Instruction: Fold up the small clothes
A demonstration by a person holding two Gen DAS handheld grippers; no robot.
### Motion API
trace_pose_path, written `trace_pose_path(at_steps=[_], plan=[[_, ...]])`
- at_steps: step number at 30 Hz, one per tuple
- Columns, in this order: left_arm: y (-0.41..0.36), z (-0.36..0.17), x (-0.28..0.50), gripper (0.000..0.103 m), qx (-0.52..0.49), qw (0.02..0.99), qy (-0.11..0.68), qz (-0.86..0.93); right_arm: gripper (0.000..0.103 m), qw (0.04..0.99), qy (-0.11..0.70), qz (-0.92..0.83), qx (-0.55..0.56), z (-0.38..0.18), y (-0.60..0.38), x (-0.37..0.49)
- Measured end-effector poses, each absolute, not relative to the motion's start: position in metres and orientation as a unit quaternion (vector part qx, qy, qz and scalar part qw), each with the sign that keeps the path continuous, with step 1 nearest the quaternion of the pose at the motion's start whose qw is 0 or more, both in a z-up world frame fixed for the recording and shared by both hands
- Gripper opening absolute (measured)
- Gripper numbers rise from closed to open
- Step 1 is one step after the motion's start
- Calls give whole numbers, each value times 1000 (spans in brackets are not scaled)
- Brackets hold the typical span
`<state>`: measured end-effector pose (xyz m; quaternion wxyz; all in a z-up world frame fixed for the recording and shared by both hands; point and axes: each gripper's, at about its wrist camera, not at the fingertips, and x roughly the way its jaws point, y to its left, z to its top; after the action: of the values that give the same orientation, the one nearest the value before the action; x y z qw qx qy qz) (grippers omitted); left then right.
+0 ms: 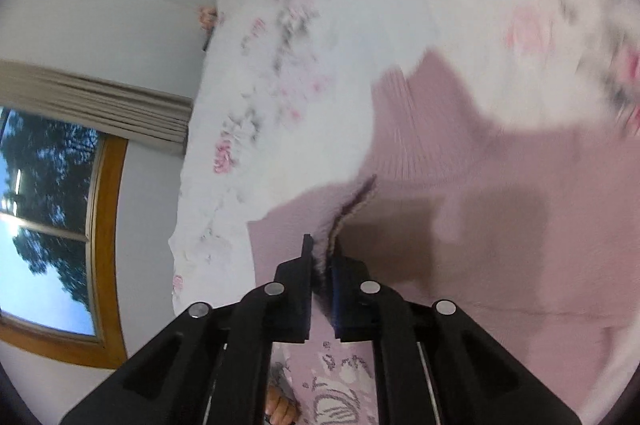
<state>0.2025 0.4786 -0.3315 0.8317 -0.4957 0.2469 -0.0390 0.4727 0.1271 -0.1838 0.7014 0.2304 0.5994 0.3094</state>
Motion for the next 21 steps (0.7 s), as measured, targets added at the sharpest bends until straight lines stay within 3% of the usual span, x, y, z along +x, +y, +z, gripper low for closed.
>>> trace_pose_path(at_steps=[4,8,21], plan=[[478,-334,203,84,-491,832,253,-38,7,729,578,302,206,-149,95,477],[475,-335,205,84,-487,833,260,-36,7,743,574,278,204,-148,48,479],[466,-317,221,84,-471,836,277,-52,7,719,618,208,240,-261,-65,481]])
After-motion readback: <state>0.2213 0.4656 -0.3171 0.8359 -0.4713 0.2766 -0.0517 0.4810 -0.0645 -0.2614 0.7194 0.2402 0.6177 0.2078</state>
